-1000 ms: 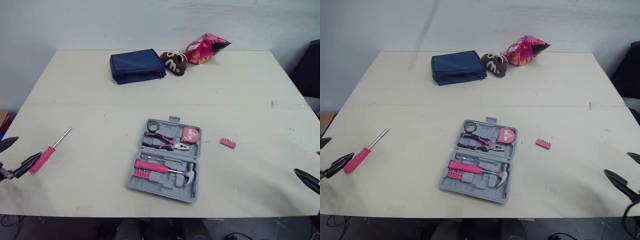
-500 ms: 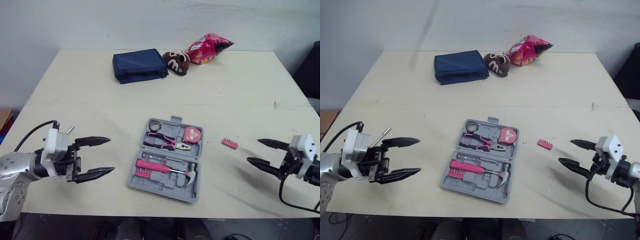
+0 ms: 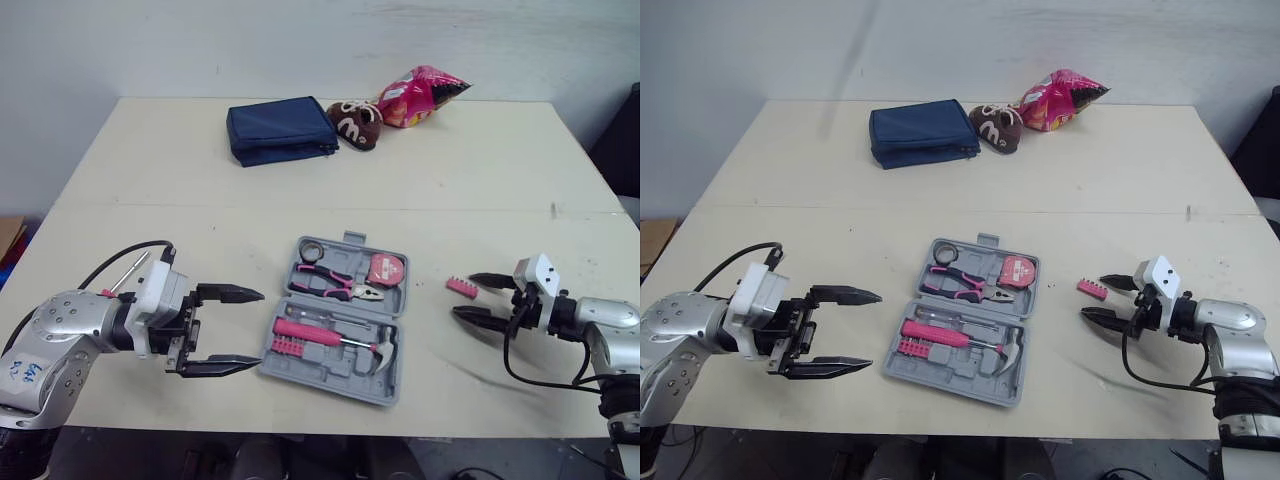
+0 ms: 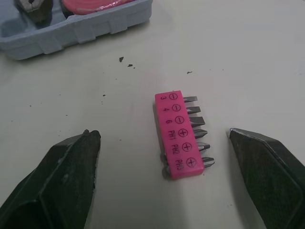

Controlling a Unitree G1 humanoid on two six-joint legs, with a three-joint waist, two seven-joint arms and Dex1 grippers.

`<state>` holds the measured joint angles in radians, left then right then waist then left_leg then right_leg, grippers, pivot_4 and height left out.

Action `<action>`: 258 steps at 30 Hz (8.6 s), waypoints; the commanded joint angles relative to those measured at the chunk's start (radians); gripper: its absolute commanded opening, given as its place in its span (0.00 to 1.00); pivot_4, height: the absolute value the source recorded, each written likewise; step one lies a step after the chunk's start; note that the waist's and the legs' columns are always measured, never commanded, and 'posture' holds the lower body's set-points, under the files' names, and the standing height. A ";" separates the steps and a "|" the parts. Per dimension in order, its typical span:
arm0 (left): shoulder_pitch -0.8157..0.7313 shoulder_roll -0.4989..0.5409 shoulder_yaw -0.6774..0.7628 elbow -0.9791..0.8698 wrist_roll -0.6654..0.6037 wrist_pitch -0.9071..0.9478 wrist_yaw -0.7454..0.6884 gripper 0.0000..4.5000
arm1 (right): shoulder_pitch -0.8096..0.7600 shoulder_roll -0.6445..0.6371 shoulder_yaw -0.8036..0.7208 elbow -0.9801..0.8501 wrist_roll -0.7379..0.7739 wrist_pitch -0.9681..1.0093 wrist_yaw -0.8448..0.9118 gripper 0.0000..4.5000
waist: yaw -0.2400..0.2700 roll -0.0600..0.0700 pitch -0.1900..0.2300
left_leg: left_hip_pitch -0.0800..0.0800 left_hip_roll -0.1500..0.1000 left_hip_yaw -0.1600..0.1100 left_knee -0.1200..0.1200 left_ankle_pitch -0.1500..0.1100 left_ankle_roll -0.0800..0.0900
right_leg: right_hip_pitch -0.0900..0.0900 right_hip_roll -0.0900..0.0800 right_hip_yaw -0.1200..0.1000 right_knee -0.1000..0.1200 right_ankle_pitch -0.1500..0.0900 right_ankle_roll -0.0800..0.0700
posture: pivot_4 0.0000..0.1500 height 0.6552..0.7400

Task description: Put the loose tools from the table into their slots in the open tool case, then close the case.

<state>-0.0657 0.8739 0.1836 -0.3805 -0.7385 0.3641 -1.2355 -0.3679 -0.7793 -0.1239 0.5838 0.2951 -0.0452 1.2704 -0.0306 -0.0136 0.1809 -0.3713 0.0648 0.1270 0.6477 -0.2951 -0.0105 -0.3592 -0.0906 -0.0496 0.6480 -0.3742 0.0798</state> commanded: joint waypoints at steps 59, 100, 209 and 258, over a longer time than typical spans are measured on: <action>0.137 0.041 0.064 -0.065 0.061 -0.061 -0.085 1.00 | 0.116 0.035 0.340 -1.404 0.436 1.153 -0.689 0.16 | 0.001 -0.001 0.003 | -0.005 0.000 -0.004 -0.002 -0.004 0.002 | -0.003 -0.002 -0.002 -0.003 0.000 0.000 | 1.00 1.00; 0.235 0.041 0.125 -0.057 0.072 -0.113 -0.104 1.00 | -0.002 0.120 0.506 -1.401 0.344 1.395 -0.819 0.16 | -0.024 -0.004 0.001 | -0.017 -0.001 -0.004 -0.001 -0.002 0.004 | -0.017 -0.003 -0.003 0.004 0.000 0.000 | 1.00 1.00; 0.222 0.210 0.697 1.313 0.296 -0.635 0.237 1.00 | 0.697 -0.138 -0.673 -0.105 0.121 -0.450 -0.077 0.98 | -0.003 -0.014 0.003 | -0.012 -0.001 0.000 -0.001 -0.003 0.007 | -0.015 -0.004 -0.003 0.005 0.000 0.000 | 1.00 1.00; -0.115 0.096 0.170 1.082 0.467 -0.296 0.148 0.14 | 0.527 0.147 -0.142 -1.029 0.474 -0.086 -0.032 1.00 | 0.005 -0.011 0.001 | 0.001 -0.001 0.006 0.000 -0.004 0.005 | -0.008 -0.005 0.000 0.013 -0.001 -0.002 | 1.00 1.00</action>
<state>-0.2028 0.9913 0.3654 0.7397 -0.2652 0.0635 -1.0736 0.1640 -0.6251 -0.2734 -0.4016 0.7342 -0.1404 1.2256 -0.0256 -0.0247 0.1821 -0.3705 0.0642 0.1323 0.6472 -0.2990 -0.0052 -0.3674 -0.0952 -0.0500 0.6605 -0.3752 0.0782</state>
